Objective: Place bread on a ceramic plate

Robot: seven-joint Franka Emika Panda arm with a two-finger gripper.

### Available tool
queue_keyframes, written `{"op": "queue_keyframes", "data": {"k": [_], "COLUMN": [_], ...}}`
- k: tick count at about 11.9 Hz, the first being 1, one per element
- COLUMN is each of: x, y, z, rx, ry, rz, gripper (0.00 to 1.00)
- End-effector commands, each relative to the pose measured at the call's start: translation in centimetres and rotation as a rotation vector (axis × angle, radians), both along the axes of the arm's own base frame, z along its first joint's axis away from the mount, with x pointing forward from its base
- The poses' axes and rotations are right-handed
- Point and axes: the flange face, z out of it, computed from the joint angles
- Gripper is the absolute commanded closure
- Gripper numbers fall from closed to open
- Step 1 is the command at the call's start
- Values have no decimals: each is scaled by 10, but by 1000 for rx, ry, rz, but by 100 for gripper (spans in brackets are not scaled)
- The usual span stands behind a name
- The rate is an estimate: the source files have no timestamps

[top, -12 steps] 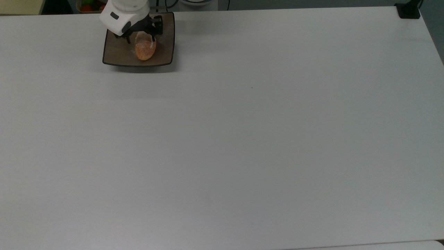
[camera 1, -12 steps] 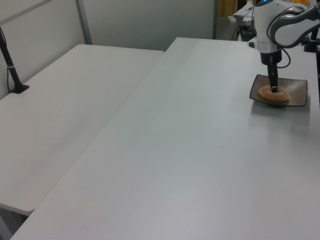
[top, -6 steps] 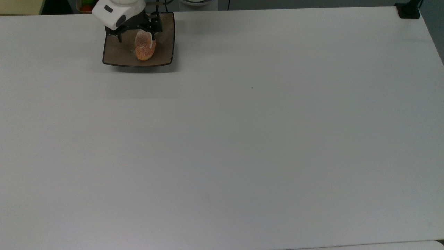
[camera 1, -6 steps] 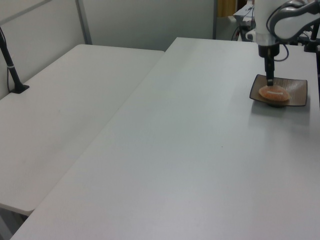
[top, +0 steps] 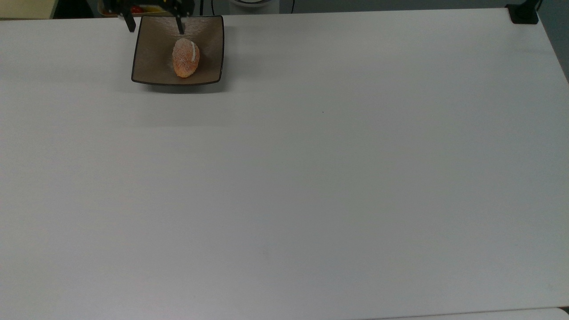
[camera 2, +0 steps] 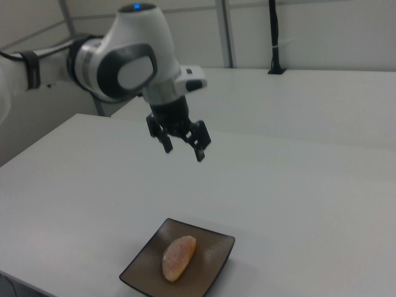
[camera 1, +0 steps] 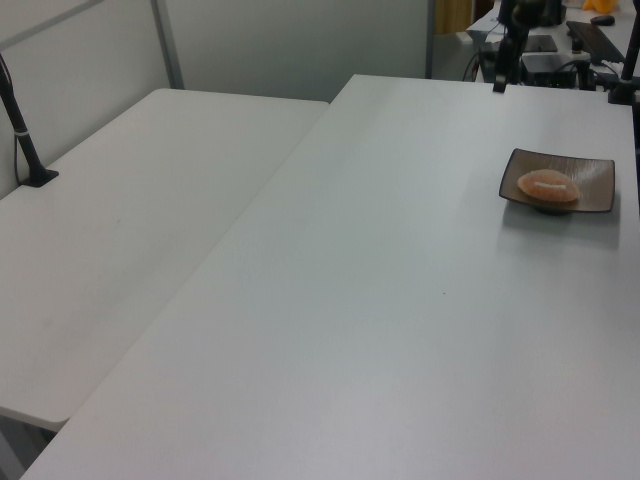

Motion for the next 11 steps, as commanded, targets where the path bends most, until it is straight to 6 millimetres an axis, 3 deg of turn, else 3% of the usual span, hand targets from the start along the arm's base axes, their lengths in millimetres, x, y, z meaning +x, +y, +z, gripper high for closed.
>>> {"op": "queue_keyframes", "data": {"k": [1, 5, 6, 9, 11], "x": [3, 8, 9, 17, 28], "y": [42, 118, 128, 131, 132], "z": [39, 31, 25, 10, 16], "rx": [20, -2, -5, -9, -3], "ry": [21, 41, 61, 84, 61], "rz": [-6, -38, -39, -21, -33], "gripper": [0, 0, 0, 0, 0]}}
